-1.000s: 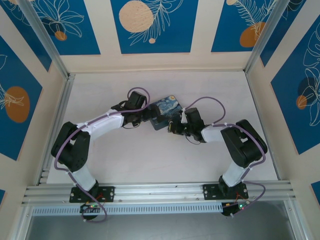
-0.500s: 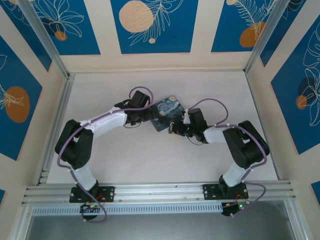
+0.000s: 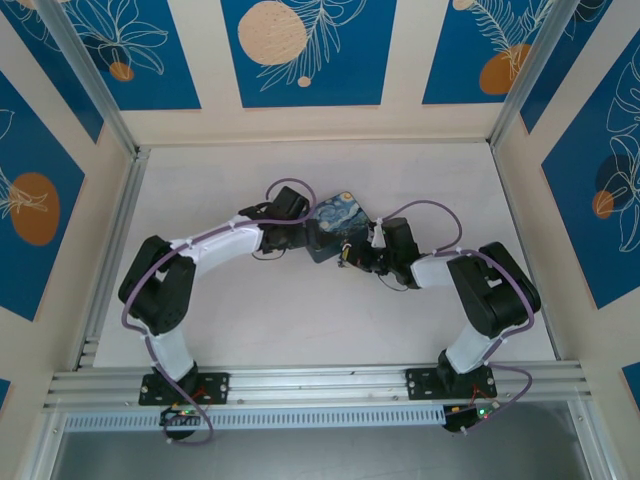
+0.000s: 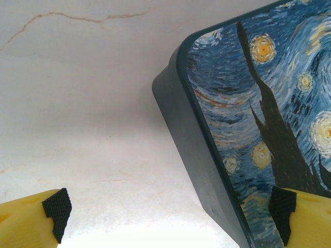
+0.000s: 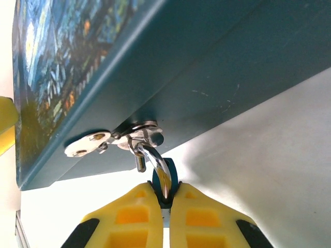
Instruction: Unlock the padlock with the key
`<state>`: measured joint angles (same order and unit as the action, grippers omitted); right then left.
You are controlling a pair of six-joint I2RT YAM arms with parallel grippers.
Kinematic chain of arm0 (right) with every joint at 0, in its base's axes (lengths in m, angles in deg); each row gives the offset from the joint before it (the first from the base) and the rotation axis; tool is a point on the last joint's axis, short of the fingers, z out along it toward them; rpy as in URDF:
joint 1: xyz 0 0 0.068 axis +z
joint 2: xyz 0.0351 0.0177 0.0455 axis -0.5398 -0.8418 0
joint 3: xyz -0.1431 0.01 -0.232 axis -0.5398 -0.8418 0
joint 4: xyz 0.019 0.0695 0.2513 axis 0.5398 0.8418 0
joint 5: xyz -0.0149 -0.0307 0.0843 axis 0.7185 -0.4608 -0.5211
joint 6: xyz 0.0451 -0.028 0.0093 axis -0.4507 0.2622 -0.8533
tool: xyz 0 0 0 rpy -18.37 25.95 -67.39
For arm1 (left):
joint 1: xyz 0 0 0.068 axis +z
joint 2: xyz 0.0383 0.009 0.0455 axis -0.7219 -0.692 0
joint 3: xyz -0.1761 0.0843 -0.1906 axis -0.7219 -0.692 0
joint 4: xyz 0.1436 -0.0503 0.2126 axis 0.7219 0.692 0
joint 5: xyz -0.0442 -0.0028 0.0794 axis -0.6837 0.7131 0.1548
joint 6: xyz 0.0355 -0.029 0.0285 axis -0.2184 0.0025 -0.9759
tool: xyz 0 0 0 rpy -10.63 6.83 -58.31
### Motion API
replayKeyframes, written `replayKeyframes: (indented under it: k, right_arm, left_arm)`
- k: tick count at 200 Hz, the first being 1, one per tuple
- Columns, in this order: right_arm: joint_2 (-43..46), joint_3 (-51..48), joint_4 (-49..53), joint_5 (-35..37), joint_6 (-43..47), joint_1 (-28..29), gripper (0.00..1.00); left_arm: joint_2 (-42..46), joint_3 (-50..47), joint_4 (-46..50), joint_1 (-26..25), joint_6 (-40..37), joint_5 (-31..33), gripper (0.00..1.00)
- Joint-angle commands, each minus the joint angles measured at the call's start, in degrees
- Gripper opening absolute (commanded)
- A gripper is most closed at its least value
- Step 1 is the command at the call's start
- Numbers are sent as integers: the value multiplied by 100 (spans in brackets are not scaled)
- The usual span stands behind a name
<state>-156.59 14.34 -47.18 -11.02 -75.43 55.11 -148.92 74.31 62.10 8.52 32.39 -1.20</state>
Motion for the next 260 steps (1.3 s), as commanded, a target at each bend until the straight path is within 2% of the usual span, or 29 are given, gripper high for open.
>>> replayKeyframes:
  k: [1, 74, 114, 191, 260]
  right_arm:
    - [138, -73, -205, -150, -189, -68, 0]
    - [32, 17, -563, -297, -653, -248, 0]
    - [102, 28, -620, -392, -815, -558, 0]
    - [697, -509, -458, -509, -658, -823, 0]
    - [392, -192, 96, -717, -196, -1160, 0]
  left_arm:
    - [-229, 70, 262, -80, -113, 189, 100]
    - [-344, 28, 333, -122, -102, 216, 100]
    - [-372, 44, 359, -122, -83, 207, 100]
    - [-441, 105, 337, -124, -52, 121, 100]
    - [-467, 127, 319, -131, 9, 15, 100]
